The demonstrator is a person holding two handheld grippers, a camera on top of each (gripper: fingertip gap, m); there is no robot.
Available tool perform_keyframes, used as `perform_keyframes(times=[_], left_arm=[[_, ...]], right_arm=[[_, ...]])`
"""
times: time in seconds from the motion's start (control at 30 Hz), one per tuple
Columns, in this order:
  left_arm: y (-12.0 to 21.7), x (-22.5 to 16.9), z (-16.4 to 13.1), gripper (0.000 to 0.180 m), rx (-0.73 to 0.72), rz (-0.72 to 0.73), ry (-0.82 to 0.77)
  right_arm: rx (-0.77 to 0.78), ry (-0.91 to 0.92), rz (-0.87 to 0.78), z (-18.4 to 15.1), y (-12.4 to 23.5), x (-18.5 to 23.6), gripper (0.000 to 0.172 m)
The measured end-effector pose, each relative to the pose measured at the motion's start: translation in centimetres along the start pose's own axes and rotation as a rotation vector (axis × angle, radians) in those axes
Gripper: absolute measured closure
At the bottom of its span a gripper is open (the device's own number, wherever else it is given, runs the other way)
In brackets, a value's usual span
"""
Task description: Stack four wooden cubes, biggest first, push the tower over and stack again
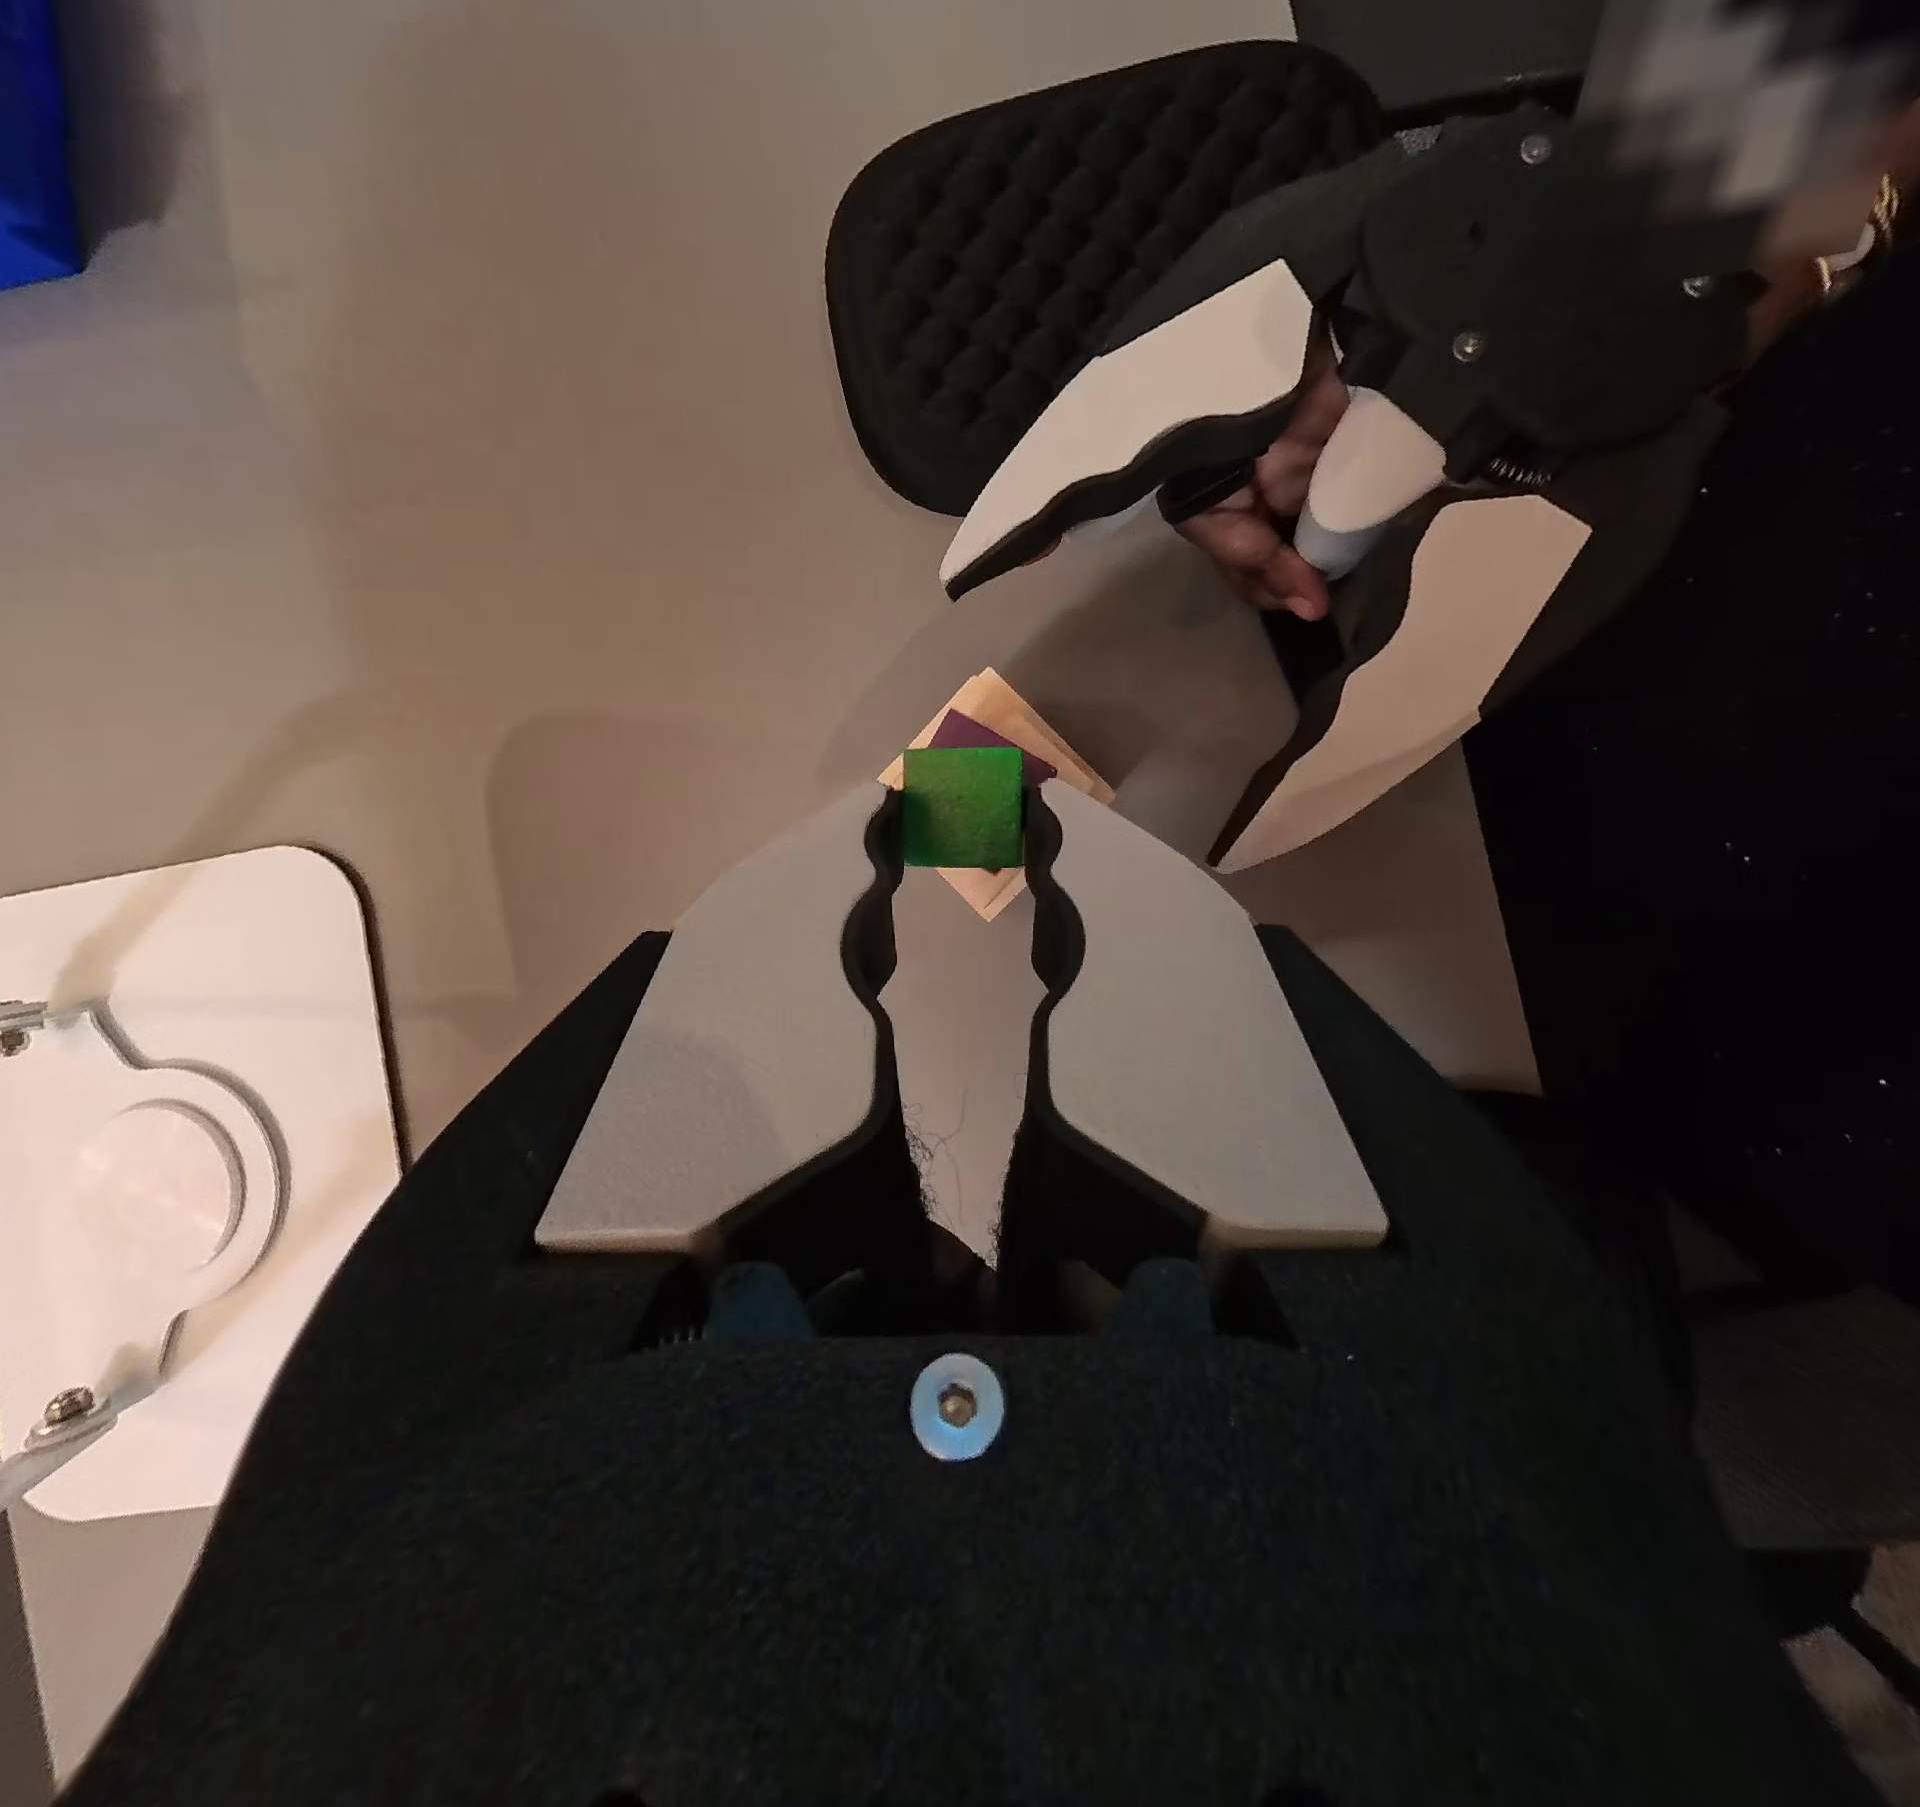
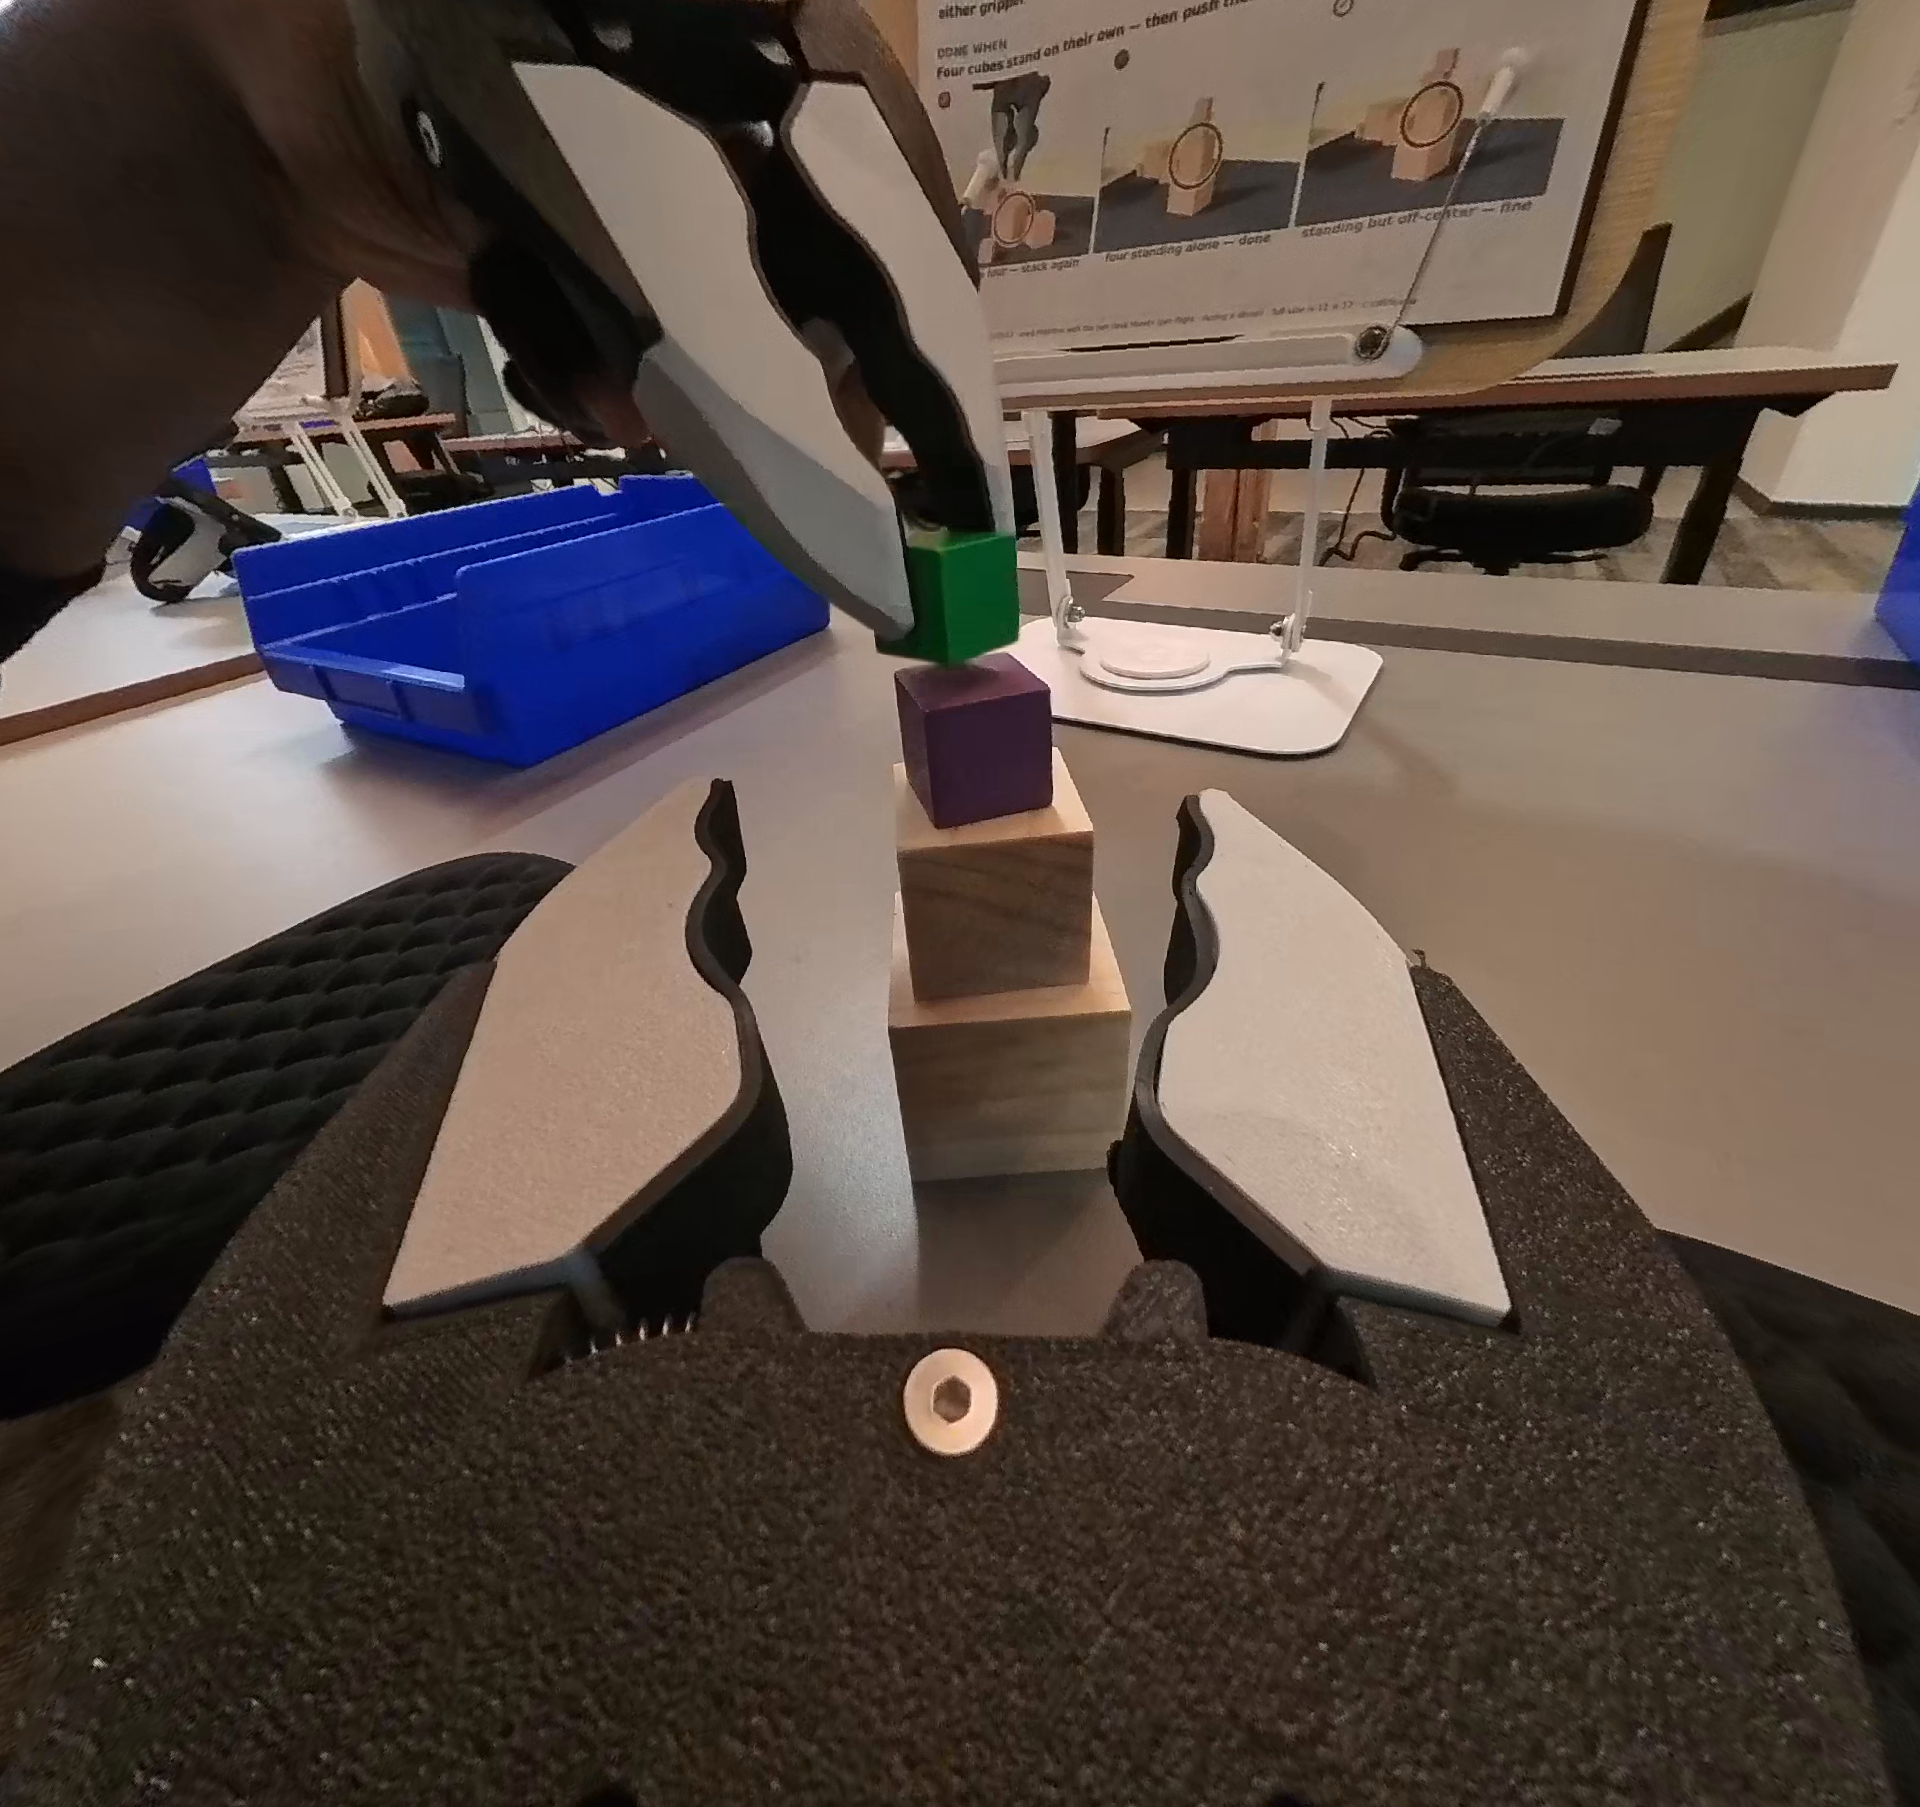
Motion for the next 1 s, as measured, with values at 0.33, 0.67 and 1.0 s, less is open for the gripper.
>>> perform_keyframes(times=[0.33,0.67,1.0], left_arm=[[-0.1,-0.1,0.3,0.14,0.006,-0.002,-0.041],[3.9,-3.0,-0.1,0.097,-0.382,0.149,0.047],[3.5,-9.3,-7.1,0.035,-0.905,0.745,0.379]], right_arm=[[0.0,-0.005,0.004,0.0,0.0,-0.1,0.093],[0.004,-0.011,0.011,-0.1,0.0,-0.1,0.093],[0.008,-0.012,0.03,-0.1,0.0,-0.1,0.091]])
Point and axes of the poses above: each gripper's, where its closed fingertips meet, y back along the fingers, z out of its top, x = y × z across the jaws, the point moved 10 cm from there along y, back along the fingers, and after that the axes turned 2 degrees about x, right-handed, at the moved point
